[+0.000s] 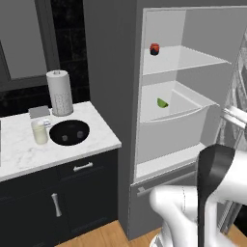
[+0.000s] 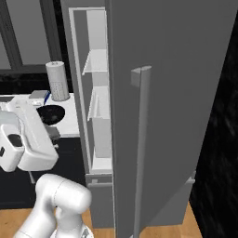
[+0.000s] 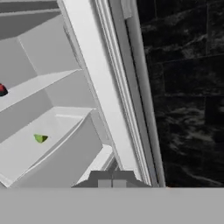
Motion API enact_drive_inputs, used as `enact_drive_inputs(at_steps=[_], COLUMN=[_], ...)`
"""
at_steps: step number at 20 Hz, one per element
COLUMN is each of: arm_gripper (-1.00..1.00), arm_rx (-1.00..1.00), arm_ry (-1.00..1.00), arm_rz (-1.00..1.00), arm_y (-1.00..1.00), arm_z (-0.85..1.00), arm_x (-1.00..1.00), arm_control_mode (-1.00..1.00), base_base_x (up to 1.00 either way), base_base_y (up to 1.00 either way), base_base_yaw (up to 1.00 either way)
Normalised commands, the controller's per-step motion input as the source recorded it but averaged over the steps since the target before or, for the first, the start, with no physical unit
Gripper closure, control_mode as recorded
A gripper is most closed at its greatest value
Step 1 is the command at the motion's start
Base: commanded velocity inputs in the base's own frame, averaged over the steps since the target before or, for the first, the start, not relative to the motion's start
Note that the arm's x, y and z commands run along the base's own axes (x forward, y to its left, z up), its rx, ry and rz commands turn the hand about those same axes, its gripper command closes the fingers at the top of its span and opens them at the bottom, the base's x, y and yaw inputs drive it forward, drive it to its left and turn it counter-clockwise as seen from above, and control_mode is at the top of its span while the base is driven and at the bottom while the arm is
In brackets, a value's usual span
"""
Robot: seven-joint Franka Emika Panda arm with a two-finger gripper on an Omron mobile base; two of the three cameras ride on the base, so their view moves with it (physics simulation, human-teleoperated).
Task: Grab a lemon wedge from the fridge and one ice cube from the ice bowl, and put them in the glass of lemonade.
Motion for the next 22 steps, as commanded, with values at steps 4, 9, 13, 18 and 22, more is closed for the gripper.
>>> enact_drive_inputs(at_steps=[4,9,13,18,22], arm_gripper=[1.0,1.0,1.0,1.0,1.0], arm_rx=[-0.16,-0.11,-0.17,-0.1,-0.01], arm_ry=[0.33,0.06,0.05,0.12,0.22], arm_rz=[-0.2,-0.14,-0.13,-0.14,-0.21], arm_y=[0.4,-0.08,-0.44,-0.43,-0.73], arm_z=[0.13,-0.46,-0.38,0.07,0.11], arm_x=[1.0,0.89,0.82,0.45,0.24], arm_control_mode=[-1.0,-1.0,-1.0,-1.0,-1.0], base_base_x=[0.0,0.0,0.0,0.0,0.0], base_base_y=[0.0,0.0,0.0,0.0,0.0], base_base_yaw=[0.0,0.0,0.0,0.0,0.0])
